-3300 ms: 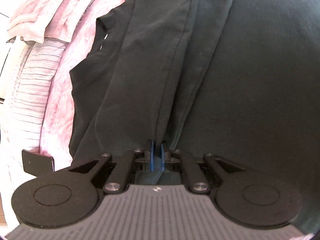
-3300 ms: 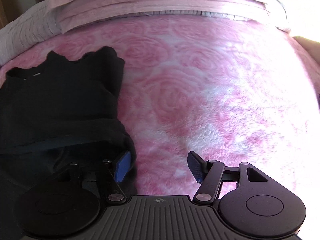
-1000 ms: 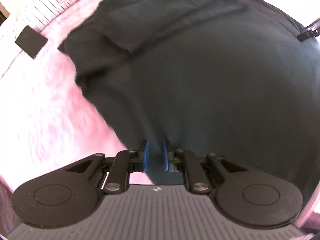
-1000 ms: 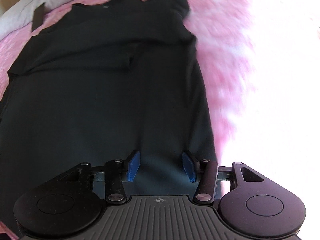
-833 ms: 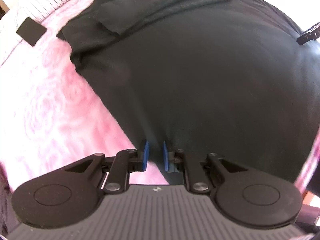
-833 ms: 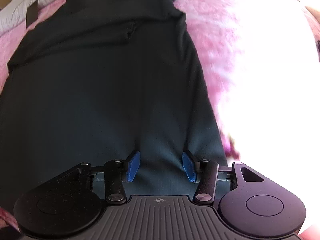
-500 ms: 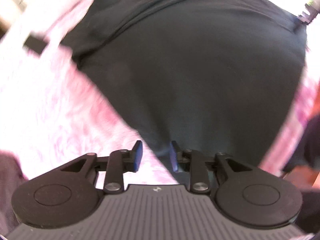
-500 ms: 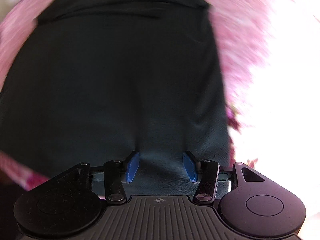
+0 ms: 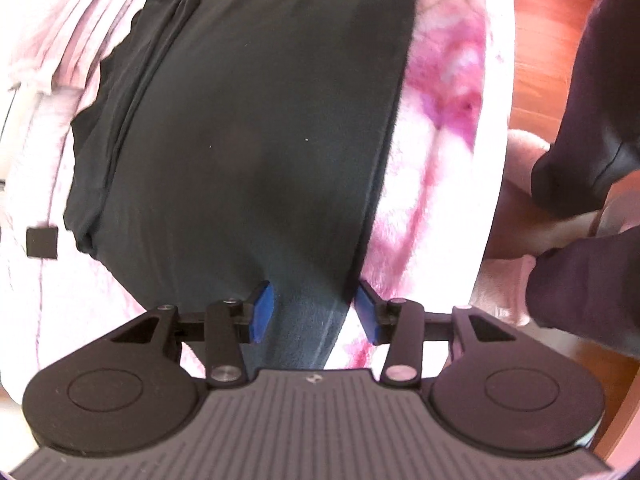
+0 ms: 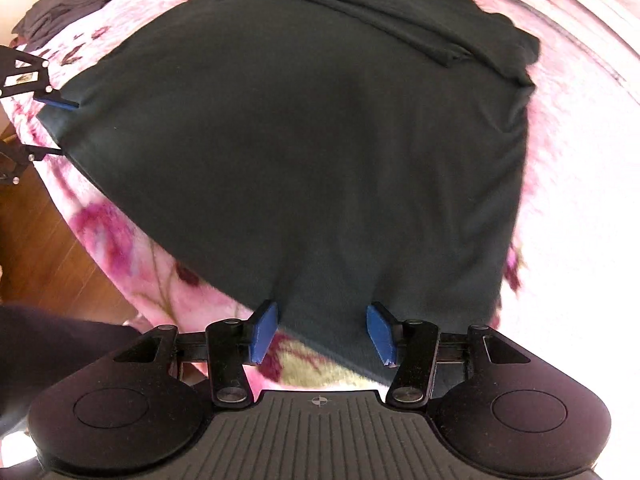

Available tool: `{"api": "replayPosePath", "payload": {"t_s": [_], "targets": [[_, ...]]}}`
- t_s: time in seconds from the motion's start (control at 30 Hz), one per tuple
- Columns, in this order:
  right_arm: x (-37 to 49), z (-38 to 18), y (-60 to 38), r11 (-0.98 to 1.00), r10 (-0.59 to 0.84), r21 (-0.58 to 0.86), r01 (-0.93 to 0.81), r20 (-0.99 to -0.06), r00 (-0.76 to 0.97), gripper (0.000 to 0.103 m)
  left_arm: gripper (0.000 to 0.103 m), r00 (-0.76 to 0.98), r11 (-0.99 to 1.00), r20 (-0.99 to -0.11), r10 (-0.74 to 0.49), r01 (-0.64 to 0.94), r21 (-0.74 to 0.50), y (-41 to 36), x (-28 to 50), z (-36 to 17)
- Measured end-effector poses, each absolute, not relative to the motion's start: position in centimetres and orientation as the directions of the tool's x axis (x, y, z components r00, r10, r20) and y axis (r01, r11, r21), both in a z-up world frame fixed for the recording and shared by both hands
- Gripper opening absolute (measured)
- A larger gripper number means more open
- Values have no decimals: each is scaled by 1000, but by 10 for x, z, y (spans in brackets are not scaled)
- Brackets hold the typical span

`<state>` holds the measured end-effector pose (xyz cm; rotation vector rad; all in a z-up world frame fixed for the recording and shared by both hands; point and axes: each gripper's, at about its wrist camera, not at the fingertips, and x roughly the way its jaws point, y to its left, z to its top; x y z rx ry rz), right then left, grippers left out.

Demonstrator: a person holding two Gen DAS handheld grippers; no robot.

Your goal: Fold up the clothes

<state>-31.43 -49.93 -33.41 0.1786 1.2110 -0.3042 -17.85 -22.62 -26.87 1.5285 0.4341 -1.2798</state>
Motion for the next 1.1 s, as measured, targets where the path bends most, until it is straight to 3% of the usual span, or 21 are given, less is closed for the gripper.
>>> {"api": "replayPosePath", "payload": {"t_s": [0.23,0.3,0.37,0.47,0.83,1.1], "targets": [[-315,-339,-469,945,-166,-52,324,-926,338,60,47,372,-402,-863,-341,772,492,-216,-164,-274],[-309,-339,-462,944,-176,-58,325,-921,348,60,42,381,-371,-857,-347,784,499,-218,-162,-270],[-305,-338,-456,949,-178,-59,311,-911,371,60,19,392,-340,-853,-345,795,503,-219,-160,-268],[-294,-339,-436,972,-157,-68,227,-904,399,61,9,399,-309,-852,-339,808,502,-220,-159,-264],[-235,-364,-361,970,-151,-228,-87,-841,519,61,8,328,-138,-869,-371,906,400,-231,-130,-225],[-279,-379,-382,873,-364,-476,-105,-780,508,61,8,309,-153,-871,-381,908,389,-229,-118,-222]]}}
